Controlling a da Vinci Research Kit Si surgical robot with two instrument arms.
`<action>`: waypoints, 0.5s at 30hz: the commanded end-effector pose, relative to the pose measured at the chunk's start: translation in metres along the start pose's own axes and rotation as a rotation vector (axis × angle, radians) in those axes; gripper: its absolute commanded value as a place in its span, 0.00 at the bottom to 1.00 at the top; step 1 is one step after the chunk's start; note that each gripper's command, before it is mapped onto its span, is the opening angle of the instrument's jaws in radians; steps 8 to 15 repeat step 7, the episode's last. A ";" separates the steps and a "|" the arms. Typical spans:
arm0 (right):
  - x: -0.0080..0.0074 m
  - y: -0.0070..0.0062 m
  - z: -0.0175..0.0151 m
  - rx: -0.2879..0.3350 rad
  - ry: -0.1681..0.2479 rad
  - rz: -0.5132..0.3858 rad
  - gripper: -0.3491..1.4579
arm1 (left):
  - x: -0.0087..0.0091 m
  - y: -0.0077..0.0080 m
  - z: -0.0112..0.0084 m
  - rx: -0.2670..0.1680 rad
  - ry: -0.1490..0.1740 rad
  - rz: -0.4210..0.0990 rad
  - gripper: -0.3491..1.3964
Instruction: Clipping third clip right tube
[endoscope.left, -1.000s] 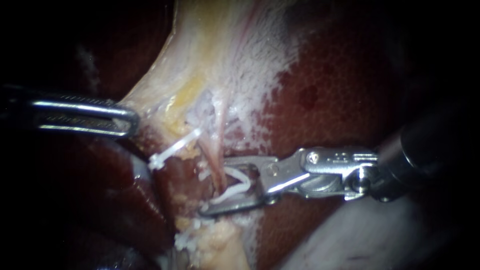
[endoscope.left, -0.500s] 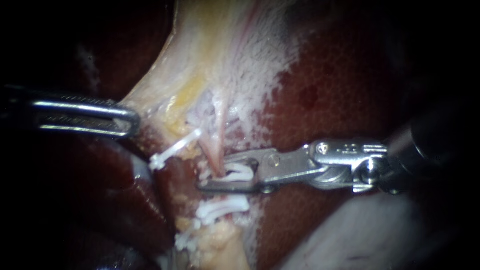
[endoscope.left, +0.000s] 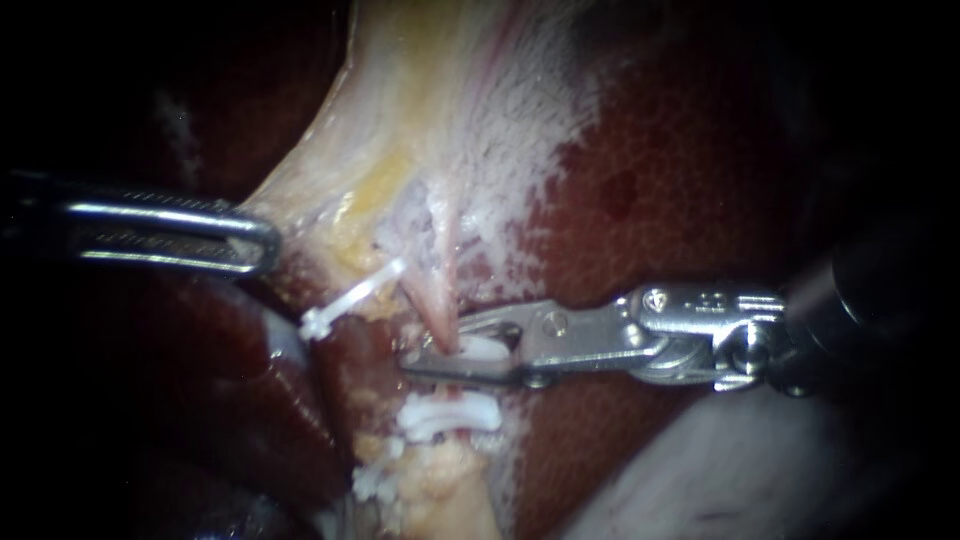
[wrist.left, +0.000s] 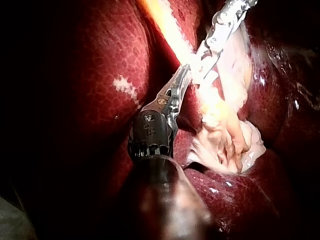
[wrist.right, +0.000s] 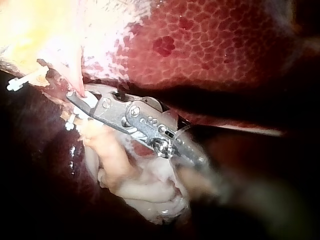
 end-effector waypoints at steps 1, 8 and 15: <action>0.0000 0.0000 0.0000 0.000 0.000 -0.001 0.02 | 0.0000 0.0000 0.0000 0.000 0.000 0.000 0.00; -0.0001 0.0000 0.0000 0.000 0.000 0.005 0.02 | 0.0000 0.0001 0.0000 0.001 0.000 0.000 0.00; -0.0001 0.0000 0.0000 0.000 0.000 0.005 0.02 | 0.0000 0.0001 0.0000 0.001 0.000 0.000 0.00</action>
